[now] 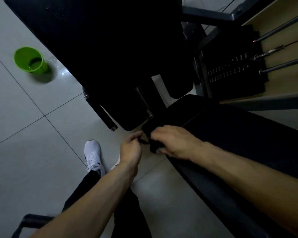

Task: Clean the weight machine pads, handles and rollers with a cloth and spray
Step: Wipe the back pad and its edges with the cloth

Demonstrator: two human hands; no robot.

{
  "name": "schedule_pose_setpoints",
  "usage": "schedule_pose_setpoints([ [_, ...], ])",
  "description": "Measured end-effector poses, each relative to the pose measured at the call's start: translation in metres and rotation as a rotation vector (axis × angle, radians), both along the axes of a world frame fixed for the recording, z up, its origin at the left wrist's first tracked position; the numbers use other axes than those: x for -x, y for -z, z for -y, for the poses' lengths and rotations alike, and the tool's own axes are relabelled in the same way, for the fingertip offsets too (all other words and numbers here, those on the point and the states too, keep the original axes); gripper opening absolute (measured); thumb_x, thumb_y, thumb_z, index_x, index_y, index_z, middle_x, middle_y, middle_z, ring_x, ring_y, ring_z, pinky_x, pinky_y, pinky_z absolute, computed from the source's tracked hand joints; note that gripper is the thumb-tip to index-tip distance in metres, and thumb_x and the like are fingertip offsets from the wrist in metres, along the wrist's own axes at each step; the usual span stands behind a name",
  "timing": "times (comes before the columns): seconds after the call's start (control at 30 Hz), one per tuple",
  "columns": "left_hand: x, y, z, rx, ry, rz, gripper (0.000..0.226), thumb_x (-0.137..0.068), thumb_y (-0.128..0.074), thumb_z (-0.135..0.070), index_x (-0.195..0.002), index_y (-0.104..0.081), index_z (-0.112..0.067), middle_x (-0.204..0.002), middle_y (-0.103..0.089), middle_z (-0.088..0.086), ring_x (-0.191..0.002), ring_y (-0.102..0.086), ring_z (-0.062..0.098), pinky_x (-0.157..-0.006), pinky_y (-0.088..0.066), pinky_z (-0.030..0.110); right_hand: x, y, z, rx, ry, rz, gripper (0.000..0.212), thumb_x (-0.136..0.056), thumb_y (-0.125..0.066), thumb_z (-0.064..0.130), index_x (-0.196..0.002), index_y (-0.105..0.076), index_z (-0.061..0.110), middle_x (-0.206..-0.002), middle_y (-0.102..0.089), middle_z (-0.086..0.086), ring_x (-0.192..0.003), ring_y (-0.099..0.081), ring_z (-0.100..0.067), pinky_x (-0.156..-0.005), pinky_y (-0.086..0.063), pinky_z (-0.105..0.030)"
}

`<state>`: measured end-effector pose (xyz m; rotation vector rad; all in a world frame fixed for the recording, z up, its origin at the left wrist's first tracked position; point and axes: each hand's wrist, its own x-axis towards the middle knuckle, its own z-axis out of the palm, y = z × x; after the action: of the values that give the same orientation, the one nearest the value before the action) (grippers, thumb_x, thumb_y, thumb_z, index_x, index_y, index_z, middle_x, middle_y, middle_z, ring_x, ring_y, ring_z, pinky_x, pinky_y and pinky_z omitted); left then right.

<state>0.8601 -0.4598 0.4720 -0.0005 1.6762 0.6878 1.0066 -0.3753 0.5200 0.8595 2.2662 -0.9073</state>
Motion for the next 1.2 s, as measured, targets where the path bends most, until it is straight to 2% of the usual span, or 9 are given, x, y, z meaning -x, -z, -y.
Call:
schedule_pose_setpoints([
  [0.07, -0.008, 0.005, 0.001, -0.013, 0.100, 0.002, 0.046, -0.096, -0.041, 0.006, -0.102, -0.075, -0.024, -0.114, -0.072, -0.001, -0.112, -0.065, 0.020, -0.102, -0.051, 0.040, -0.003, 0.006, 0.009, -0.063, -0.176, 0.043, 0.036, -0.095, -0.064, 0.040, -0.128, -0.066, 0.026, -0.140, -0.047, -0.005, -0.121, -0.046, -0.027, -0.094, -0.042, -0.039],
  [0.2, -0.021, 0.005, -0.009, -0.109, 0.358, -0.012, 0.043, -0.097, -0.040, 0.011, -0.118, -0.073, -0.009, -0.115, -0.065, -0.005, -0.106, -0.056, 0.001, -0.079, -0.039, 0.002, -0.020, 0.000, -0.004, -0.055, -0.056, 0.065, 0.032, -0.096, -0.062, 0.033, -0.127, -0.068, 0.027, -0.132, -0.043, -0.005, -0.117, -0.045, -0.026, -0.096, -0.045, -0.041],
  [0.33, -0.020, 0.011, -0.009, -0.145, 0.435, -0.046, 0.045, -0.096, -0.039, 0.013, -0.124, -0.070, -0.002, -0.116, -0.063, -0.007, -0.117, -0.050, 0.002, -0.081, -0.031, -0.007, -0.051, -0.008, -0.051, -0.132, 0.020, 0.185, 0.030, -0.098, -0.064, 0.032, -0.126, -0.068, 0.023, -0.128, -0.045, -0.008, -0.116, -0.047, -0.029, -0.093, -0.050, -0.044],
  [0.43, -0.023, 0.009, -0.011, -0.126, 0.437, -0.069, 0.045, -0.094, -0.040, 0.010, -0.119, -0.073, -0.007, -0.119, -0.068, -0.001, -0.123, -0.057, 0.010, -0.096, -0.037, 0.011, -0.062, -0.014, -0.072, -0.256, 0.125, 0.245, 0.033, -0.099, -0.062, 0.040, -0.125, -0.067, 0.020, -0.125, -0.046, -0.009, -0.115, -0.049, -0.031, -0.092, -0.050, -0.046],
  [0.5, -0.027, 0.010, -0.020, -0.146, 0.439, -0.068, 0.042, -0.094, -0.045, 0.004, -0.106, -0.076, -0.023, -0.113, -0.072, -0.004, -0.115, -0.064, 0.012, -0.101, -0.047, 0.024, -0.045, -0.015, -0.056, -0.200, 0.120, 0.145, 0.037, -0.098, -0.063, 0.043, -0.127, -0.064, 0.020, -0.126, -0.048, -0.010, -0.115, -0.050, -0.031, -0.093, -0.050, -0.045],
  [0.63, -0.036, 0.003, -0.050, -0.256, 0.504, -0.041, 0.039, -0.078, -0.046, -0.011, -0.089, -0.073, -0.036, -0.100, -0.076, -0.010, -0.098, -0.072, 0.016, -0.091, -0.059, 0.045, -0.031, -0.005, -0.024, -0.072, -0.015, 0.071, 0.041, -0.097, -0.066, 0.043, -0.128, -0.062, 0.018, -0.126, -0.051, -0.011, -0.111, -0.052, -0.030, -0.092, -0.048, -0.045],
  [0.9, -0.075, 0.013, -0.080, -0.307, 0.803, -0.182, 0.035, -0.101, -0.048, -0.020, -0.123, -0.070, -0.035, -0.124, -0.069, -0.012, -0.113, -0.064, 0.014, -0.096, -0.053, 0.034, -0.102, -0.003, -0.097, -0.185, 0.147, 0.151, 0.035, -0.098, -0.065, 0.042, -0.125, -0.066, 0.020, -0.118, -0.049, -0.007, -0.108, -0.052, -0.026, -0.087, -0.049, -0.041],
  [1.07, -0.073, 0.022, -0.081, -0.353, 0.933, -0.228, 0.035, -0.101, -0.049, -0.017, -0.124, -0.070, -0.035, -0.140, -0.060, -0.014, -0.132, -0.053, 0.013, -0.104, -0.046, 0.029, -0.142, 0.006, -0.126, -0.345, 0.294, 0.203, 0.032, -0.098, -0.067, 0.032, -0.120, -0.067, 0.008, -0.120, -0.051, -0.010, -0.104, -0.057, -0.031, -0.086, -0.055, -0.047],
  [1.2, -0.065, 0.032, -0.082, -0.353, 0.975, -0.132, 0.039, -0.102, -0.049, -0.013, -0.121, -0.071, -0.038, -0.146, -0.055, -0.019, -0.137, -0.047, 0.007, -0.113, -0.040, 0.032, -0.143, 0.009, -0.138, -0.532, 0.580, 0.336, 0.032, -0.105, -0.055, 0.034, -0.119, -0.060, 0.006, -0.119, -0.054, -0.015, -0.100, -0.060, -0.036, -0.076, -0.052, -0.042],
])
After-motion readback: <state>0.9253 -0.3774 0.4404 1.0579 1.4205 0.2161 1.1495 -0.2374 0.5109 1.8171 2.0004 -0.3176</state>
